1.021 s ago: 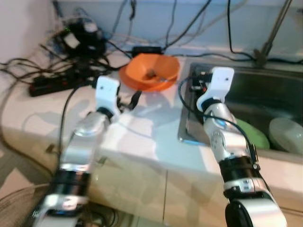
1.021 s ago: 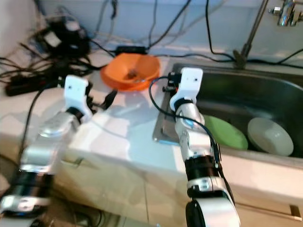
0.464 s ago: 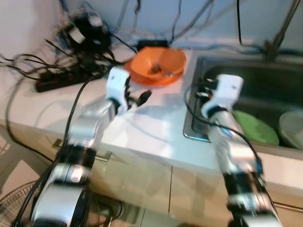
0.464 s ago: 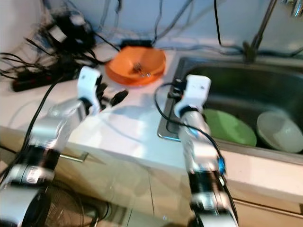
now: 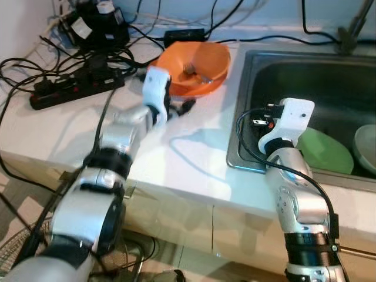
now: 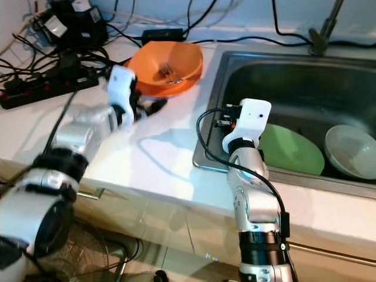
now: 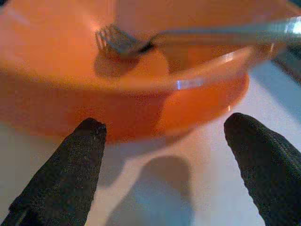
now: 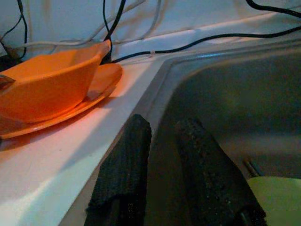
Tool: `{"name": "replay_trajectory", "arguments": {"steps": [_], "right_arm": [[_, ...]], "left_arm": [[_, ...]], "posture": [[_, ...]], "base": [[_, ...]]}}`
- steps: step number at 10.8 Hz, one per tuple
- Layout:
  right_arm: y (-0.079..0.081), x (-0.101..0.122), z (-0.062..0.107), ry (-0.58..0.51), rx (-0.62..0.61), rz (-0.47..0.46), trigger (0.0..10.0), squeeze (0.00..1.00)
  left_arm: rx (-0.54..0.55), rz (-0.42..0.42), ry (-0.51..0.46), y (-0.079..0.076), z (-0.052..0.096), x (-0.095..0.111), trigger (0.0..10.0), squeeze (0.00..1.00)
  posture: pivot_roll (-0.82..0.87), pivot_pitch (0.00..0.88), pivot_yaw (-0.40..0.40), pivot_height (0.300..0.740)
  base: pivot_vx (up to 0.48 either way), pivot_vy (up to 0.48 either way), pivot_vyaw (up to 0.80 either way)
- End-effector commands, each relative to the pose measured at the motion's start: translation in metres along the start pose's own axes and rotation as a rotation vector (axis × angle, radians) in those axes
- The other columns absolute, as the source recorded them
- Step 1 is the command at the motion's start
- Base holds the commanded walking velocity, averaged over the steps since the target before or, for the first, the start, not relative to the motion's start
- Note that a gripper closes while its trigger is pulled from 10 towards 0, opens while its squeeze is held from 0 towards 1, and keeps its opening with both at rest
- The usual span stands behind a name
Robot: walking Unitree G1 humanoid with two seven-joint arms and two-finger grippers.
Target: Kitchen organization
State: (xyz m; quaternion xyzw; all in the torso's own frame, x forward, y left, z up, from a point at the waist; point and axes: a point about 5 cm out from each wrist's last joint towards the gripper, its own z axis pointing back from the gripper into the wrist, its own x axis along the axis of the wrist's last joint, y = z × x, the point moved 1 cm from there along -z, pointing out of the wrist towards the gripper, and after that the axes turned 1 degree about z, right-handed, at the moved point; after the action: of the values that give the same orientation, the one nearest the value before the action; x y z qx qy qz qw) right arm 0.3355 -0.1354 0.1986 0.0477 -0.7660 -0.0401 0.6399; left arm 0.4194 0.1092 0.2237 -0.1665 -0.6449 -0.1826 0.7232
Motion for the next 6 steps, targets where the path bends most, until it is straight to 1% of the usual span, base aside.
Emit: {"name": "replay_trajectory", "arguments": {"steps": [1,2,3,4,5,6], "right_arm": [[-0.003,-0.024,0.008,0.106,-0.015,-0.003,10.0,0.0],[-0.003,-0.026,0.009,0.115,-0.02,-0.005,10.0,0.0],[-0.004,-0.02,0.006,0.09,-0.025,-0.007,10.0,0.0],[-0.007,-0.005,-0.005,0.039,-0.021,0.007,10.0,0.0],[-0.008,0.001,-0.009,0.022,-0.02,0.015,10.0,0.0],[-0.007,0.016,-0.019,-0.021,-0.001,0.035,10.0,0.0]], "left_arm": [[0.036,0.002,-0.017,0.01,0.003,0.006,10.0,0.0],[0.046,-0.008,-0.022,0.014,0.003,0.01,10.0,0.0],[0.043,-0.018,-0.035,0.015,0.003,0.015,10.0,0.0],[0.051,-0.022,-0.037,0.015,0.001,0.015,10.0,0.0],[0.054,-0.022,-0.035,0.014,0.001,0.014,10.0,0.0],[0.061,-0.017,-0.021,0.012,-0.001,0.009,10.0,0.0]], "posture": [[0.11,0.224,0.16,0.74],[0.12,0.21,0.17,0.74],[0.11,0.185,0.175,0.74],[0.1,0.16,0.177,0.74],[0.09,0.151,0.176,0.74],[0.08,0.127,0.165,0.74]], "base": [[0.0,0.0,0.0],[0.0,0.0,0.0],[0.0,0.0,0.0],[0.0,0.0,0.0],[0.0,0.0,0.0],[0.0,0.0,0.0]]}}
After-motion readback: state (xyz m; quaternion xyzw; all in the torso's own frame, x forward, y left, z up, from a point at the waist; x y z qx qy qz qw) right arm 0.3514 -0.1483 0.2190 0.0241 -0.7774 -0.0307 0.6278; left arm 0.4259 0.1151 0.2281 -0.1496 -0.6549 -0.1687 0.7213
